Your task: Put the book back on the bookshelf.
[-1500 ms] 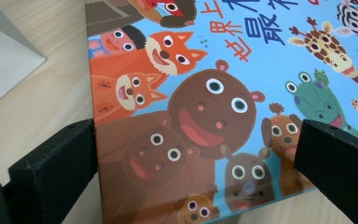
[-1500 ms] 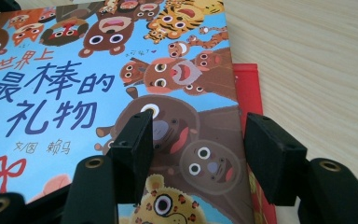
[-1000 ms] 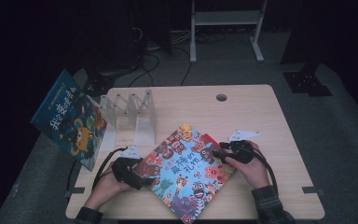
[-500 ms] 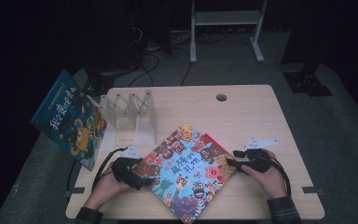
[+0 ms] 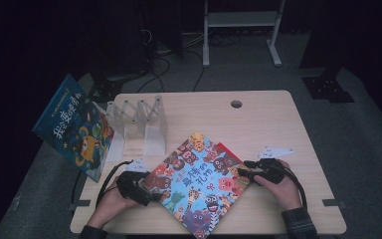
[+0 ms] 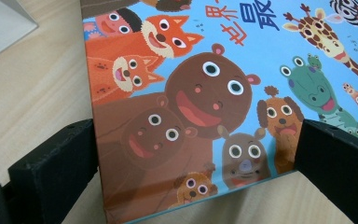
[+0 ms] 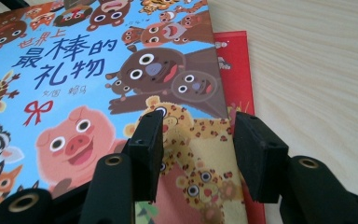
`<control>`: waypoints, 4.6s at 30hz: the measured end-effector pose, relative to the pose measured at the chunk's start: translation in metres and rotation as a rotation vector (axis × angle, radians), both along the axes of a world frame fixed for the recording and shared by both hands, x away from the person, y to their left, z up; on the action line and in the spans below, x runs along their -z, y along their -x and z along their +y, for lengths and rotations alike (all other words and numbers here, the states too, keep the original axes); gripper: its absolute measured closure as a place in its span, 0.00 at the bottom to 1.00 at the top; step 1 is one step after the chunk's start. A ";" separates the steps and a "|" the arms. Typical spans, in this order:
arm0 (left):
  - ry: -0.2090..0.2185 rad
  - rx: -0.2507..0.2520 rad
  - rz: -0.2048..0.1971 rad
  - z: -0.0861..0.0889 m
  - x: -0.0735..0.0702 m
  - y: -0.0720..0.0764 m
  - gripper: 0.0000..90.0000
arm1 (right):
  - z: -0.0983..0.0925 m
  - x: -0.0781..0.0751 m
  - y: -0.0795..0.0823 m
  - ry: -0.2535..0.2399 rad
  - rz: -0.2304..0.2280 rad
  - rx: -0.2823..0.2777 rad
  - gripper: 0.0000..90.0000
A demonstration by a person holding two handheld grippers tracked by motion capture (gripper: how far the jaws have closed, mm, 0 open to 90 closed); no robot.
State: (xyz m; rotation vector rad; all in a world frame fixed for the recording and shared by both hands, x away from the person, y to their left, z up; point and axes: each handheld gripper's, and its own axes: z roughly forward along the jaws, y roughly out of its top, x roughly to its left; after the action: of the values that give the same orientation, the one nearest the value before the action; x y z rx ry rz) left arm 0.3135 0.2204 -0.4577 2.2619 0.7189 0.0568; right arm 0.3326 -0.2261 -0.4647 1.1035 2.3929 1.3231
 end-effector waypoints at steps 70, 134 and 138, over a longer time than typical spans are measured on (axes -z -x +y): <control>0.020 -0.004 0.041 -0.021 -0.005 -0.062 0.00 | 0.018 0.003 0.057 0.008 0.010 -0.133 0.99; 0.020 0.035 0.218 -0.029 -0.027 -0.082 0.02 | 0.046 0.003 0.070 0.083 -0.057 -0.121 0.99; -0.010 0.036 0.206 -0.034 -0.036 -0.082 0.02 | 0.046 0.003 0.070 0.084 -0.060 -0.120 0.99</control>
State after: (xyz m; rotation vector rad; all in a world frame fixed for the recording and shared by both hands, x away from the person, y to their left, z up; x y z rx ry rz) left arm 0.3959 0.1867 -0.4220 2.3112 0.7853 -0.1927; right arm 0.2624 -0.1802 -0.4678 0.8982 2.4797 1.2595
